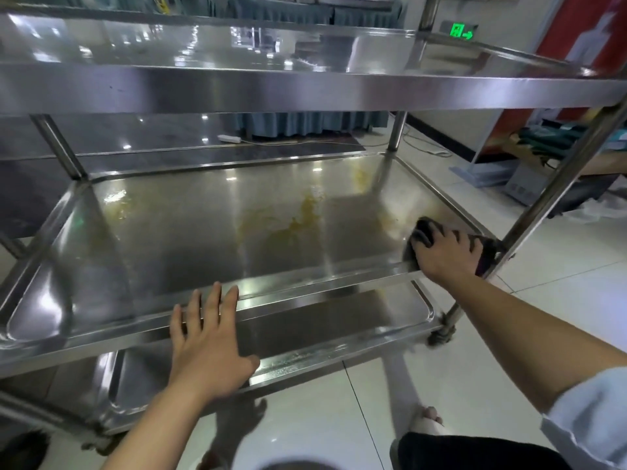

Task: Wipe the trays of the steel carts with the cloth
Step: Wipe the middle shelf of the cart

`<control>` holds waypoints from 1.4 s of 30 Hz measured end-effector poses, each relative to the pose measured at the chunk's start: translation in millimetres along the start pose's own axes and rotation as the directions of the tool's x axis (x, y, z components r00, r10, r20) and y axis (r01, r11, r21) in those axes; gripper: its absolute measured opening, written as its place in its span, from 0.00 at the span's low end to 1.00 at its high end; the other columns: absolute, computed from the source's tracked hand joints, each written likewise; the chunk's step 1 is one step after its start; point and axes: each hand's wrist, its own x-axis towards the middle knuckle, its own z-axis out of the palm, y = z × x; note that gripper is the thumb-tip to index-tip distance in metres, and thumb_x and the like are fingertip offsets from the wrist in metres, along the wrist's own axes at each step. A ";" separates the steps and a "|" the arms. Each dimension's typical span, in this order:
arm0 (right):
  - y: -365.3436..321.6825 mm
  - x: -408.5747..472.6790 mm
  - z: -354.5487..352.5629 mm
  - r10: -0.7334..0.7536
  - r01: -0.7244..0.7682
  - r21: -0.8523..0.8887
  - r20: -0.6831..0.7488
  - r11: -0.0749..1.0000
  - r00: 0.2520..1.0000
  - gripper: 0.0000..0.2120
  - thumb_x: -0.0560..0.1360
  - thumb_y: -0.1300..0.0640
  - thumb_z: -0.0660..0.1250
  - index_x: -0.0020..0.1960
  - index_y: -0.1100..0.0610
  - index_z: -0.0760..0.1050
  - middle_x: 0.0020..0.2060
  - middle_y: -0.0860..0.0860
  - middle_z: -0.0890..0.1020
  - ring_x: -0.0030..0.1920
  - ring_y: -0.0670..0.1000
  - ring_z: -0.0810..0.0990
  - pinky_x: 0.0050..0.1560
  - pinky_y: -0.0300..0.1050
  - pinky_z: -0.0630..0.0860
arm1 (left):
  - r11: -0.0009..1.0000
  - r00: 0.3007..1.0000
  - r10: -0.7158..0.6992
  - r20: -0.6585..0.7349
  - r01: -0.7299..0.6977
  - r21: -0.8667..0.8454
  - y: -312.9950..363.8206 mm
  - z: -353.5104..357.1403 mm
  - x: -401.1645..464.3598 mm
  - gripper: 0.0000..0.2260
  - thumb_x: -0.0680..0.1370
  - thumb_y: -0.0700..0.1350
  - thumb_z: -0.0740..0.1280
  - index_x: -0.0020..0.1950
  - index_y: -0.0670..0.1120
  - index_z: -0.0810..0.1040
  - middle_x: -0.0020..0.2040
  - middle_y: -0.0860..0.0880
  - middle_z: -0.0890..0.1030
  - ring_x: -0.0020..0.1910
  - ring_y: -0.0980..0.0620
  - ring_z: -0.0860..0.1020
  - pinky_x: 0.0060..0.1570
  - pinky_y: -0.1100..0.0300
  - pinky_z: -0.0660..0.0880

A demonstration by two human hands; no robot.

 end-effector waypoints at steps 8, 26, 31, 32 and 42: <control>-150.2 -118.7 12.7 -0.506 0.516 -0.033 0.153 0.856 0.849 0.30 0.82 0.39 0.46 0.82 0.47 0.48 0.82 0.49 0.50 0.81 0.55 0.46 0.78 0.60 0.40 | 0.999 0.998 0.008 0.066 -0.005 -0.032 0.0 -4.6 0.9 0.50 0.71 0.62 0.68 0.80 0.52 0.36 0.80 0.50 0.32 0.78 0.43 0.31 0.74 0.42 0.30; -54.2 -59.0 -20.1 -0.237 0.245 0.014 0.306 0.969 0.922 0.34 0.80 0.35 0.52 0.82 0.46 0.50 0.81 0.49 0.53 0.80 0.53 0.50 0.77 0.57 0.49 | 0.957 0.965 -0.239 0.113 0.253 -0.143 -104.8 -41.7 -46.6 0.45 0.77 0.60 0.66 0.82 0.48 0.40 0.82 0.48 0.38 0.80 0.45 0.40 0.78 0.47 0.44; -75.6 -54.6 -21.4 -0.107 0.125 -0.033 0.340 0.992 0.934 0.33 0.82 0.35 0.48 0.82 0.48 0.47 0.82 0.51 0.48 0.80 0.57 0.45 0.78 0.59 0.45 | 0.951 0.952 -0.260 0.159 0.281 -0.127 -130.9 -41.9 -49.6 0.48 0.76 0.60 0.66 0.80 0.49 0.34 0.81 0.48 0.35 0.80 0.44 0.36 0.77 0.44 0.43; -86.9 -56.3 -19.5 -0.079 0.093 -0.025 0.336 0.995 0.939 0.33 0.82 0.35 0.48 0.82 0.48 0.47 0.82 0.51 0.47 0.80 0.57 0.45 0.78 0.59 0.44 | 0.955 0.952 -0.249 0.178 0.272 -0.120 -130.2 -39.3 -50.8 0.50 0.76 0.60 0.67 0.79 0.48 0.32 0.80 0.47 0.32 0.79 0.43 0.33 0.77 0.45 0.42; -306.5 -175.4 28.9 -0.624 0.643 0.040 0.299 0.765 0.722 0.30 0.81 0.38 0.49 0.81 0.44 0.47 0.81 0.49 0.47 0.80 0.56 0.43 0.76 0.61 0.39 | 0.974 0.942 -0.211 0.260 0.225 -0.026 -131.4 -24.2 -48.9 0.57 0.74 0.64 0.67 0.67 0.44 0.18 0.66 0.45 0.18 0.64 0.40 0.17 0.76 0.47 0.33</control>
